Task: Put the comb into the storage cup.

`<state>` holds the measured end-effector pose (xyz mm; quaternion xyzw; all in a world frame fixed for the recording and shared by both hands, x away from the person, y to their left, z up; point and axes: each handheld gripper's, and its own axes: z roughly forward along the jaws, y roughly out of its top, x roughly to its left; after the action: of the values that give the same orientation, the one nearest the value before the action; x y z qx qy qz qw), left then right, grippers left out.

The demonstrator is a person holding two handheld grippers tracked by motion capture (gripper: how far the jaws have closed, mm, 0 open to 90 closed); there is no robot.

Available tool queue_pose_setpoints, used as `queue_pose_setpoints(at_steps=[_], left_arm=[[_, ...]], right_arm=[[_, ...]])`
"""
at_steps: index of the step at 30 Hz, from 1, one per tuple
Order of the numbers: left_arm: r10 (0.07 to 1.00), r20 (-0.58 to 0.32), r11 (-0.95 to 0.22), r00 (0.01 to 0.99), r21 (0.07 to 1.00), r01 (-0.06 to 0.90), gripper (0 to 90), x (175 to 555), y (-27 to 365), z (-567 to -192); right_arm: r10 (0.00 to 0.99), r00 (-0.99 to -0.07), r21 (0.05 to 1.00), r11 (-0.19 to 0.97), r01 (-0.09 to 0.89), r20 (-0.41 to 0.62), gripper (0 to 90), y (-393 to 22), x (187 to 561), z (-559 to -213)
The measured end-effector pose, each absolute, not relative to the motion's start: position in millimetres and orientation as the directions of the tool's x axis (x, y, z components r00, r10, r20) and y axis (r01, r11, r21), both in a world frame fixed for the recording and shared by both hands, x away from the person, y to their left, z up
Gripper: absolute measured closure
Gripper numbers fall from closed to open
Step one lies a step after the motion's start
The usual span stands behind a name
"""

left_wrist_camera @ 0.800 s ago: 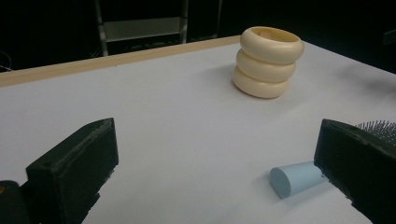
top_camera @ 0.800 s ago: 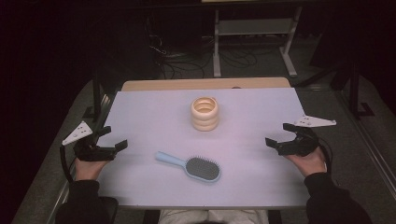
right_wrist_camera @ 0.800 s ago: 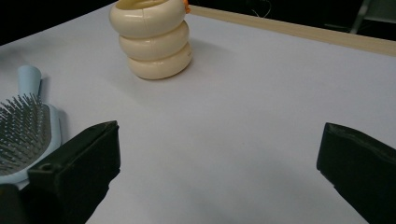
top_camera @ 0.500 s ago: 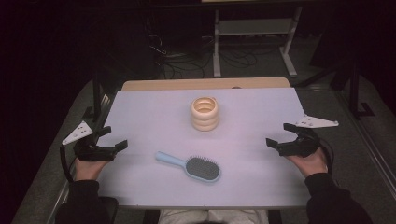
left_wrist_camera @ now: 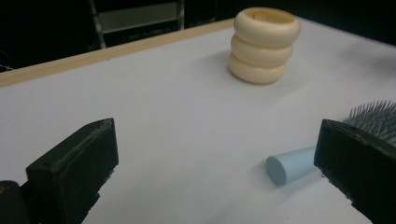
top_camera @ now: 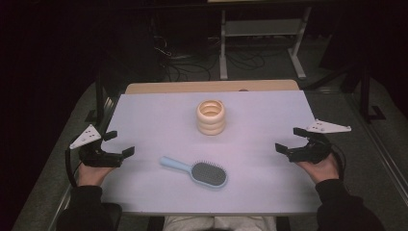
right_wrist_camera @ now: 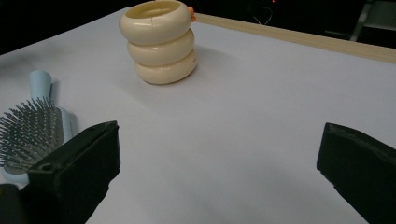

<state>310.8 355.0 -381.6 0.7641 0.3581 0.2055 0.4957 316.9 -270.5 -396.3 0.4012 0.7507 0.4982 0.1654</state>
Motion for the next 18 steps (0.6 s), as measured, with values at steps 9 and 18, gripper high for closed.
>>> queue_pose_setpoints(at_steps=[9,18], left_arm=[[0.719,-0.014,-0.297,0.695,0.898,0.325,0.0,317.3,340.8,-365.8],[0.684,-0.017,-0.349,0.729,0.87,0.348,0.0,330.2,328.9,-356.2]], right_arm=[[0.767,-0.622,0.889,0.166,0.427,0.156,0.0,-274.7,315.8,-395.0],[0.766,-0.625,0.887,0.173,0.428,0.152,0.0,-273.7,315.7,-395.1]])
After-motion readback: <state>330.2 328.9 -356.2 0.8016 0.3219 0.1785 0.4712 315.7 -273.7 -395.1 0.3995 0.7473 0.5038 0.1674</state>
